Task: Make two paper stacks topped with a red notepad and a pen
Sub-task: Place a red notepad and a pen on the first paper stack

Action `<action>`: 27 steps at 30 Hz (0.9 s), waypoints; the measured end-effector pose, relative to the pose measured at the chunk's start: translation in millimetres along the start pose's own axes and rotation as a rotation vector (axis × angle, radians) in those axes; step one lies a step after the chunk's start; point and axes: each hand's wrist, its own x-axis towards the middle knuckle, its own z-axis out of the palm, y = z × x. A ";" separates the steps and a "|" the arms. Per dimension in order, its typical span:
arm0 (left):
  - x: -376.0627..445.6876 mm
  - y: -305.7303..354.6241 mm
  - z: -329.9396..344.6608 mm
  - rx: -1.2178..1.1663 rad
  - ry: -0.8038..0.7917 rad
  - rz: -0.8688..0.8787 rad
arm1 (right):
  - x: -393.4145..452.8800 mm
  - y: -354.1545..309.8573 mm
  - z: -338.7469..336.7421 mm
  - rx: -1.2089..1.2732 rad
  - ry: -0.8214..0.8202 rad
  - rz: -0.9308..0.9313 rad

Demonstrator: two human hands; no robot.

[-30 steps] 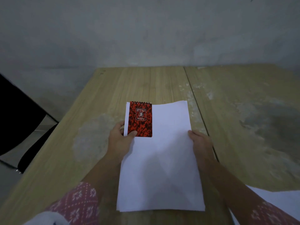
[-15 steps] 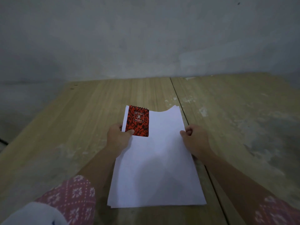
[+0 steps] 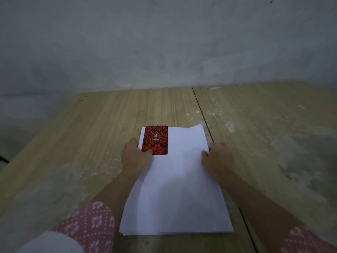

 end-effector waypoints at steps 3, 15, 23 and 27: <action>-6.1 3.1 -3.6 0.012 -0.003 -0.002 | 2.9 2.4 -3.2 0.050 -0.060 0.011; -129.9 55.8 -54.8 -0.067 -0.330 0.199 | -105.7 -5.6 -104.3 0.366 -0.159 -0.246; -277.2 90.1 -103.1 -0.131 -0.569 0.280 | -219.7 11.7 -196.3 0.418 -0.076 -0.253; -324.3 104.6 -104.3 -0.153 -0.656 0.265 | -248.7 29.8 -226.4 0.470 -0.092 -0.237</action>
